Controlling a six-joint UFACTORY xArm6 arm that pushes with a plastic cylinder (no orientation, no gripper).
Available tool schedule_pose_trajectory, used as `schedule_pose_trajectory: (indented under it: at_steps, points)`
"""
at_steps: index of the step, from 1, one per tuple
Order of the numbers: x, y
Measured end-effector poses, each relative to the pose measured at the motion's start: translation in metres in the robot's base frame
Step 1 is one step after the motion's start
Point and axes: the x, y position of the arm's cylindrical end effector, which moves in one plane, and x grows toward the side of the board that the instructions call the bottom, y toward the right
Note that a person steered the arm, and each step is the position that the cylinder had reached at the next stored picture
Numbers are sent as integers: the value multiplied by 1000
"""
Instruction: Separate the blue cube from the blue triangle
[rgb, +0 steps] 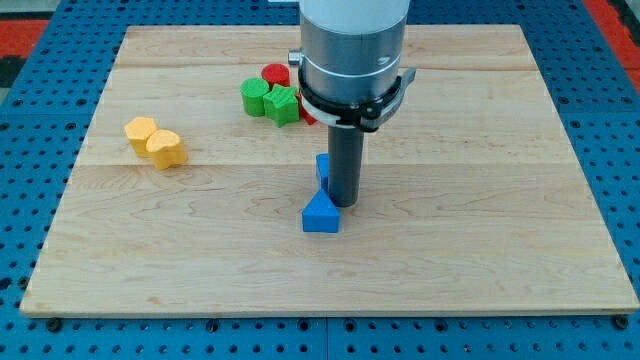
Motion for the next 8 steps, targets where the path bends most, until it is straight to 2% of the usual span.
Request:
schedule_pose_trajectory:
  at_steps: [1,2,4,5,6,7,8]
  points:
    - [-23,32]
    - [-33,20]
    - [-29,-156]
    - [-22,-120]
    - [1,-167]
    - [-22,-190]
    - [-37,-114]
